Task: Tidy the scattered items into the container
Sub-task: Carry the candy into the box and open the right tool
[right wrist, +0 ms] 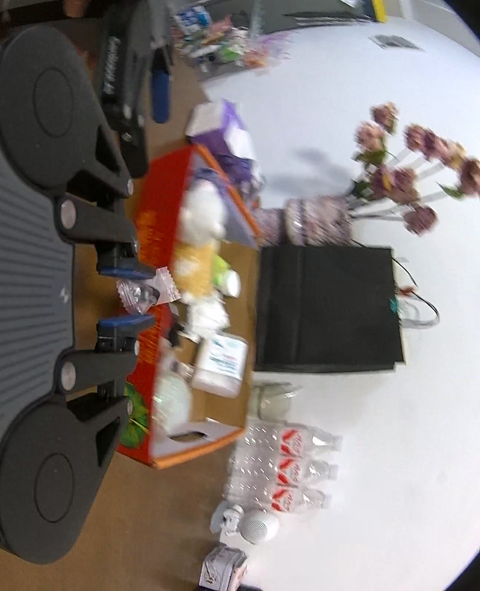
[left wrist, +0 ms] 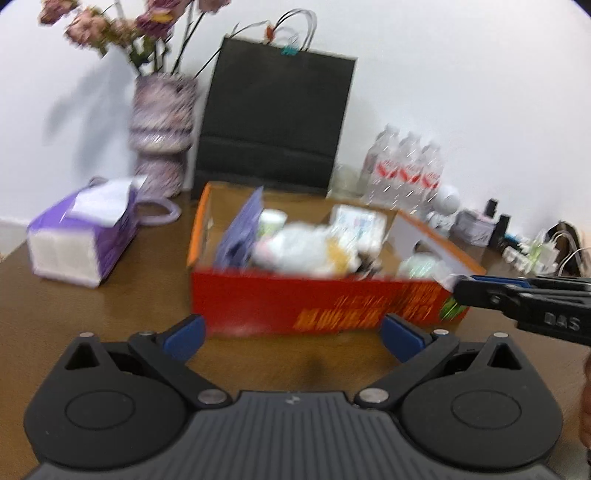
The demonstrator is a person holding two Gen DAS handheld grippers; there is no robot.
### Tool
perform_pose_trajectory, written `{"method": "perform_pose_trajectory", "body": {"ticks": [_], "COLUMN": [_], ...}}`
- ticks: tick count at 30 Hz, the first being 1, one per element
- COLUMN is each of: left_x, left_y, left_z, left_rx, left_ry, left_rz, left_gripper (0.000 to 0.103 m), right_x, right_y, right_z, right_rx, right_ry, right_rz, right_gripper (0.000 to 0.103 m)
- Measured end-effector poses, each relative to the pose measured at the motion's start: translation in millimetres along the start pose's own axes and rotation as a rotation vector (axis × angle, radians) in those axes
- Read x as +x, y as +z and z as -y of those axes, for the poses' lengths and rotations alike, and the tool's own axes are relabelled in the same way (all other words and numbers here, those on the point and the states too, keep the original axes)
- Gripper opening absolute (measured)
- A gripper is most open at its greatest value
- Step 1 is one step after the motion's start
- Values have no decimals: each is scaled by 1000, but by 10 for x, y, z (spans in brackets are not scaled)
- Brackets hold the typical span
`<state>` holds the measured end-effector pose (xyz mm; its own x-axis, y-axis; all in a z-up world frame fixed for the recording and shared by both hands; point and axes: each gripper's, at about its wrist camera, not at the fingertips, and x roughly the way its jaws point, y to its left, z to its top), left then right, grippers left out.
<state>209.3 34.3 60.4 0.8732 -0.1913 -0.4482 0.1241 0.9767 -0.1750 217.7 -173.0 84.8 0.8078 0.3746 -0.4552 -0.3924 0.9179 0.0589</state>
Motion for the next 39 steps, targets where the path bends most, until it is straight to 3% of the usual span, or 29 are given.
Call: {"method": "perform_pose_trajectory", "body": {"ticks": [5, 9, 12, 21, 22, 23, 24, 25, 39], "left_x": [39, 219, 388, 579, 576, 569, 567, 564, 476], "left_y": [463, 806, 939, 897, 892, 886, 884, 885, 896], "left_z": [175, 234, 210, 98, 98, 103, 108, 109, 125], "left_rx": [27, -38, -89, -78, -75, -71, -67, -65, -66], "left_ry": [13, 109, 139, 159, 162, 163, 164, 166, 157], "left_rz": [115, 185, 173, 122, 121, 120, 118, 116, 110], "left_gripper": [103, 103, 103, 103, 103, 103, 103, 103, 103], "right_x": [109, 340, 501, 775, 773, 772, 769, 758, 660], "right_y": [370, 569, 647, 590, 588, 593, 598, 600, 632], "right_z": [126, 208, 210, 242, 248, 258, 266, 273, 226], "right_rx": [32, 82, 91, 94, 97, 103, 108, 109, 82], "right_ry": [-31, -47, -78, -69, -73, -76, -83, -93, -131], "right_rz": [56, 59, 57, -13, -15, -20, -22, -17, -62], "right_gripper": [19, 19, 19, 23, 36, 71, 93, 102, 103]}}
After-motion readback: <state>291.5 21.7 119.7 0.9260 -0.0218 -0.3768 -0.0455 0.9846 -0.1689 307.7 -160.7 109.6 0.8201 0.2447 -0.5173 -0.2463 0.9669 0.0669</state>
